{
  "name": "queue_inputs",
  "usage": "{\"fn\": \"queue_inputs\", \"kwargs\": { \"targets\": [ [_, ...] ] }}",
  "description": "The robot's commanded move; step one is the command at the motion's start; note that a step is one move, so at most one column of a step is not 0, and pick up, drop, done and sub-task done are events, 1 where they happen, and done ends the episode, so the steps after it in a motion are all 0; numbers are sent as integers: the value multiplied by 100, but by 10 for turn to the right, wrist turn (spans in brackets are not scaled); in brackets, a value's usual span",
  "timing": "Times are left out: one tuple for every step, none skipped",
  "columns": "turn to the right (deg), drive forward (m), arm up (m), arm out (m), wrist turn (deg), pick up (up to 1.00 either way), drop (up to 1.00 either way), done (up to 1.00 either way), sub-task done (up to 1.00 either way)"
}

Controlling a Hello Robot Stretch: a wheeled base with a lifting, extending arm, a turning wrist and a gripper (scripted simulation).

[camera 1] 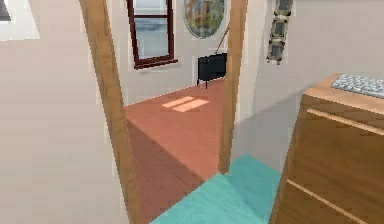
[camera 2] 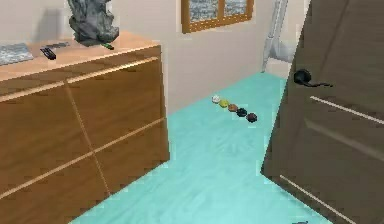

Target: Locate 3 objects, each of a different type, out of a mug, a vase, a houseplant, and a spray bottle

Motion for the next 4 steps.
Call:
{"fn": "queue_inputs", "kwargs": {
  "targets": [
    [0, 100, 0, 0, 0, 0, 0, 0, 0],
    [-300, 0, 0, 0, 0, 0, 0, 0, 0],
    [0, 75, 0, 0, 0, 0, 0, 0, 0],
    [450, 0, 0, 0, 0, 0, 0, 0, 0]
  ]
}}
